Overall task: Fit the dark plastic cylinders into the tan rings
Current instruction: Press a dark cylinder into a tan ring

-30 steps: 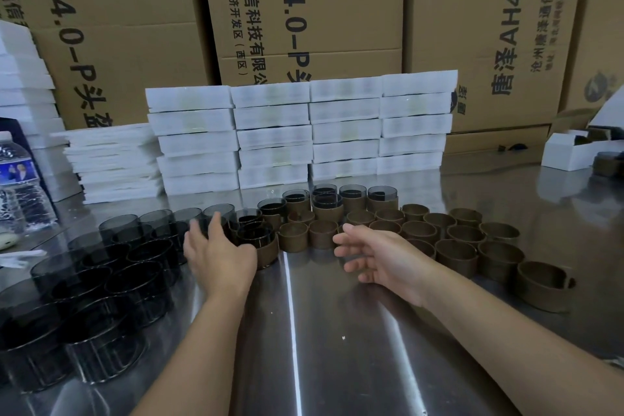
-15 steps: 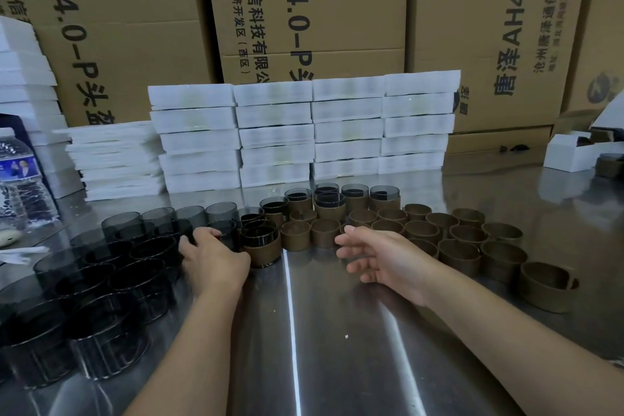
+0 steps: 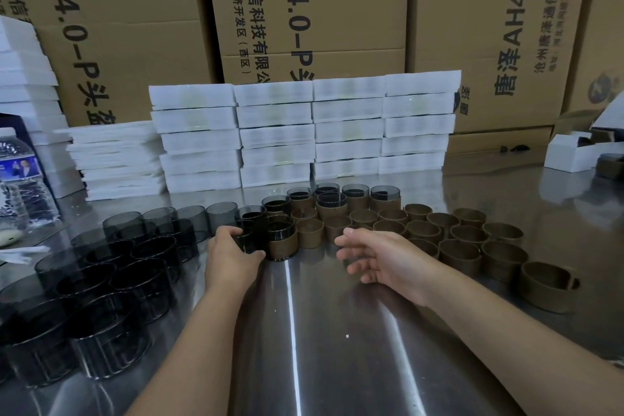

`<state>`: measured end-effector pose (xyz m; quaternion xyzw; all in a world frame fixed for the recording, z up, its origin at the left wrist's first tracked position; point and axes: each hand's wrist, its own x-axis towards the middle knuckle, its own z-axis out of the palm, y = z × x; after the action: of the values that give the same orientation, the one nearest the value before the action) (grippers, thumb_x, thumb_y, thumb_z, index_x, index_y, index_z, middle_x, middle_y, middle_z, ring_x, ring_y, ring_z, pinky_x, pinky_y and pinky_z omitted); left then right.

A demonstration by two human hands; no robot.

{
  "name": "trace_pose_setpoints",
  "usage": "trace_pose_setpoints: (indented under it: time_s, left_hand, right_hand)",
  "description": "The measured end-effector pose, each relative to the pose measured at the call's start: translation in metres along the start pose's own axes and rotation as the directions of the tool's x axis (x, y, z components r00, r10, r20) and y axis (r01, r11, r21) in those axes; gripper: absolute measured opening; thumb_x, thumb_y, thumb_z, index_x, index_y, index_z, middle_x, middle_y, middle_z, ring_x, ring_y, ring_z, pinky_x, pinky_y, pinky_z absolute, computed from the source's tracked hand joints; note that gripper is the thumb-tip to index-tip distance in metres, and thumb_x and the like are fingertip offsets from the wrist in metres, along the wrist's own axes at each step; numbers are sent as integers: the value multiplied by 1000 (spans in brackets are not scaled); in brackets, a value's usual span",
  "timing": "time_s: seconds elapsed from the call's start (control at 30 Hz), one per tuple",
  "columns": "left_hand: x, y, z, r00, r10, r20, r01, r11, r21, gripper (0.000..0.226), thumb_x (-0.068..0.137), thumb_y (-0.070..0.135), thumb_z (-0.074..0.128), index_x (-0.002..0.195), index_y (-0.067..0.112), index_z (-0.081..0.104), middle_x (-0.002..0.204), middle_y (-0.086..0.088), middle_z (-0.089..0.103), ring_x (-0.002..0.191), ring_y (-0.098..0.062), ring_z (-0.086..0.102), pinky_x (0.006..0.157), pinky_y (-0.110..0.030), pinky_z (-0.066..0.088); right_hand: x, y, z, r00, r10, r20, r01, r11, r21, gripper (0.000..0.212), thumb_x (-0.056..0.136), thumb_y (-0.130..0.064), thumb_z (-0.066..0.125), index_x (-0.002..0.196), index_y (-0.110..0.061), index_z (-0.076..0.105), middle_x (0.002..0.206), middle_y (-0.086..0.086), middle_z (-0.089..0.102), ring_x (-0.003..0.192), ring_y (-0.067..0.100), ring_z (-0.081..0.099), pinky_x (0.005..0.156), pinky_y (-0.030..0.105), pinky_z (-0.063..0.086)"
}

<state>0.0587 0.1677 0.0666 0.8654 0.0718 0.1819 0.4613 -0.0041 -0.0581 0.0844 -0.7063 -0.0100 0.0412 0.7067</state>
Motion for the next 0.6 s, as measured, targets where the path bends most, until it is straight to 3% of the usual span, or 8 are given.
trace_pose_setpoints:
  time_s: [0.07,0.13,0.27,0.43,0.6]
  left_hand:
    - [0,0,0,1000,-1,-31,1,1000,1,58,83,16,76,131,15,43,136,-13,47,117,-30,51,81,-35,40]
    - [-2,3,-2,997,-16,-73,13,999,-41,73,78,17,80,137,16,35,137,-13,48,119,-32,51,84,-36,41]
    - [-7,17,-7,984,-31,-174,14,995,-100,97,72,29,83,149,13,25,147,-12,38,134,-33,37,106,-45,36]
    - [-25,39,0,947,272,-170,-288,954,-79,73,68,33,83,132,18,51,124,-1,43,122,-21,40,99,-27,32]
    - [-57,51,17,780,624,41,-616,778,-125,73,61,29,88,127,24,56,114,6,49,111,-12,46,96,-22,37]
  right_hand:
    - [-1,-1,1,1000,0,1,0,1000,-2,26,91,-36,61,98,-15,74,85,-1,73,65,11,62,55,21,45]
    - [-1,0,1,1000,-3,0,3,1000,-7,25,91,-36,61,98,-15,73,84,-1,73,64,10,62,55,21,45]
    - [-1,0,1,1000,-8,-5,8,1000,-8,25,91,-35,61,98,-14,73,81,-2,73,64,11,61,55,20,45]
    - [-1,0,2,1000,1,-14,-2,1000,-5,27,91,-38,61,98,-14,73,84,-1,73,64,11,62,56,21,45]
    - [-1,-3,5,1000,-9,-19,11,996,87,46,91,-52,53,101,-10,70,88,5,71,62,14,61,55,24,46]
